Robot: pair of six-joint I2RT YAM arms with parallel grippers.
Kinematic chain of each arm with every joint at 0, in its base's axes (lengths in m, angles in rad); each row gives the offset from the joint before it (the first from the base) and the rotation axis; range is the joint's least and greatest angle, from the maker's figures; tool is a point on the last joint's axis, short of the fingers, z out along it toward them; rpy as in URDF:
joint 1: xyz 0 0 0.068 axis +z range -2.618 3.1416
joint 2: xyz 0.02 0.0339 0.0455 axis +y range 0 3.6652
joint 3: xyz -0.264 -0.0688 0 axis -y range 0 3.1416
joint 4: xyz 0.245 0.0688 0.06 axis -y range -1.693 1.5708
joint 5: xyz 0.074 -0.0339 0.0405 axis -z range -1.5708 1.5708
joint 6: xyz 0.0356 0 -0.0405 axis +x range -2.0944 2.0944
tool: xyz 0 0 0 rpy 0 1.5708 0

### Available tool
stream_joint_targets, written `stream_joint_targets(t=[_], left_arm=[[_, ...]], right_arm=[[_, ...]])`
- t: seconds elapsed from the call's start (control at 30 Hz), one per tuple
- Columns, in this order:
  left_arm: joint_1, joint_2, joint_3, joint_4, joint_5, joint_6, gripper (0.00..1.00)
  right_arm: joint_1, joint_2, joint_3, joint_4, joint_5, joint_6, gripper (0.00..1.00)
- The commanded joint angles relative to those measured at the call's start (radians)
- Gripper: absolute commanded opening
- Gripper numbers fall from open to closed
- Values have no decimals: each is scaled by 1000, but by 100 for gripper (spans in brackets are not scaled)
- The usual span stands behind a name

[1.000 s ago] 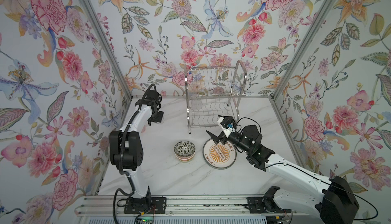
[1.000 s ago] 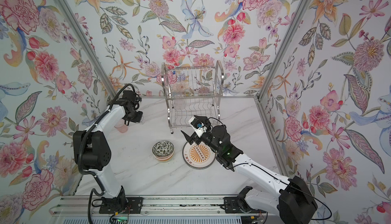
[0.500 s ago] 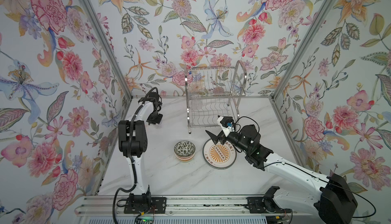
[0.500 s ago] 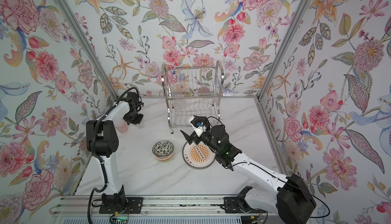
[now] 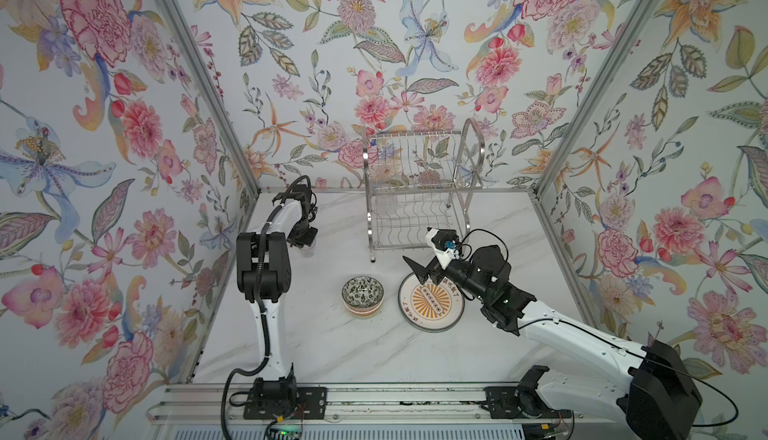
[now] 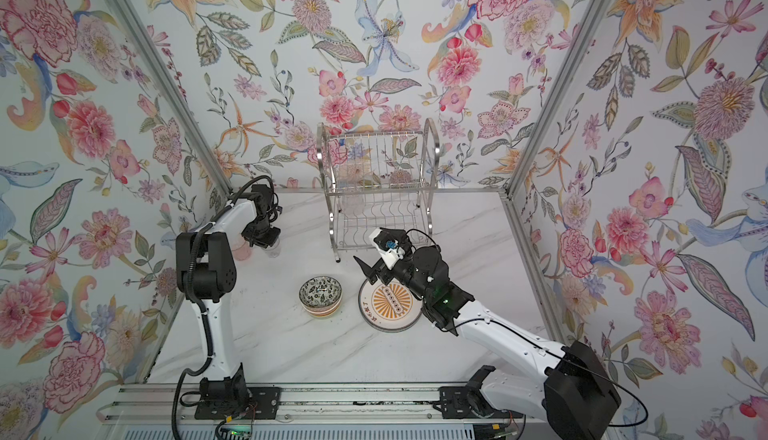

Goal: Unload the mixed dishes from the dish rack
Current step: 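Lower the clear glass beside the pink glass and open the left gripper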

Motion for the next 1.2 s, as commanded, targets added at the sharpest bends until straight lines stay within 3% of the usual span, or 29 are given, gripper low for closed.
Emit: stream_joint_targets(t=[0.0,0.47,0.8,1.17], left_arm=[[19,23,41,-7,-2,15,7],[19,63,100,-36,18,14,20],[19,54,151,-56,15,-6,39],[14,22,315,-120,32,-41,61]], right_arm=[[9,-9,25,-5,19,6,99],[16,-30,17,-9,54,-26,99],[17,-30,13,-7,56,-27,99],[19,-22,11,-8,63,-27,99]])
